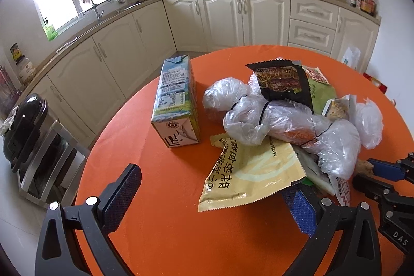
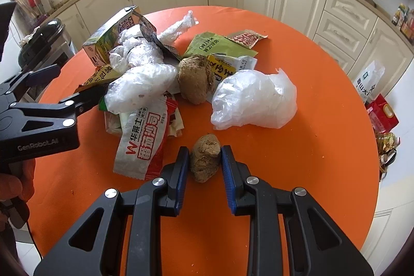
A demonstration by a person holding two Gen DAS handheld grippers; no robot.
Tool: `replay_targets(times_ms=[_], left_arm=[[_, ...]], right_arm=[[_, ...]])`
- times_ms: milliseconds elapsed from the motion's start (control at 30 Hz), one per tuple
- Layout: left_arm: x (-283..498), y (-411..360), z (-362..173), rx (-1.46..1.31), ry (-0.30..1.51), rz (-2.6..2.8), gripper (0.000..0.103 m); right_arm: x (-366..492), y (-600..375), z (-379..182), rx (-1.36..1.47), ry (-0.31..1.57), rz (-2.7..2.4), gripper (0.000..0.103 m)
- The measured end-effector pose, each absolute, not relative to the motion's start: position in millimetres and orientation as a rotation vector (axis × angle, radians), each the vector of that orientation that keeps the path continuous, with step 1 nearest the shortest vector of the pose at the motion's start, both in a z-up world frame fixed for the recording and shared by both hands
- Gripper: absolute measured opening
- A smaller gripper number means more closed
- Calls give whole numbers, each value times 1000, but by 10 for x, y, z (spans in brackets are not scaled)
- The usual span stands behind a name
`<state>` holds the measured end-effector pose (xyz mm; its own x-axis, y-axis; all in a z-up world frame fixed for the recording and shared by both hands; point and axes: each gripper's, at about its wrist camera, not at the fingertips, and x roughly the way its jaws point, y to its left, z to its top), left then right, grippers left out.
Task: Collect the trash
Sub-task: 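Grasp the yellow wrapper with the left tool while the right tool grasps the brown lump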
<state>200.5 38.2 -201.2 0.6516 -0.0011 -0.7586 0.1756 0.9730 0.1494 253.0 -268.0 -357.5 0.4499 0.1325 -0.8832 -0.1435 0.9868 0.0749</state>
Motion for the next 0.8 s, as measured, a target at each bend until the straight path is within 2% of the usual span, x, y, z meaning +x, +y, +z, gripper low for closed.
replay_targets(times_ms=[100,133,200,267,467,800], left_arm=[[2129,339,-2116,254,853,-112,102],[2167,337,-2151,257,853,-130,99],[2240,330,-2215,235,874,-187,79],[2265,327,-2237,185,897,-256,43],[2263,393,-2285,107,896,-302,29],[1974,739,-2255,-17,934,-308,26]], right_arm=[[2558,-2655,-3586,-15,1094,173,25],[2564,-2654,-3587,-14,1094,172,25],[2573,-2664,-3588,-6,1096,172,25],[2573,-2672,-3591,-6,1098,174,25],[2572,-2681,-3583,2,1099,171,25],[2427,-2789,-3548,41,1093,172,25]])
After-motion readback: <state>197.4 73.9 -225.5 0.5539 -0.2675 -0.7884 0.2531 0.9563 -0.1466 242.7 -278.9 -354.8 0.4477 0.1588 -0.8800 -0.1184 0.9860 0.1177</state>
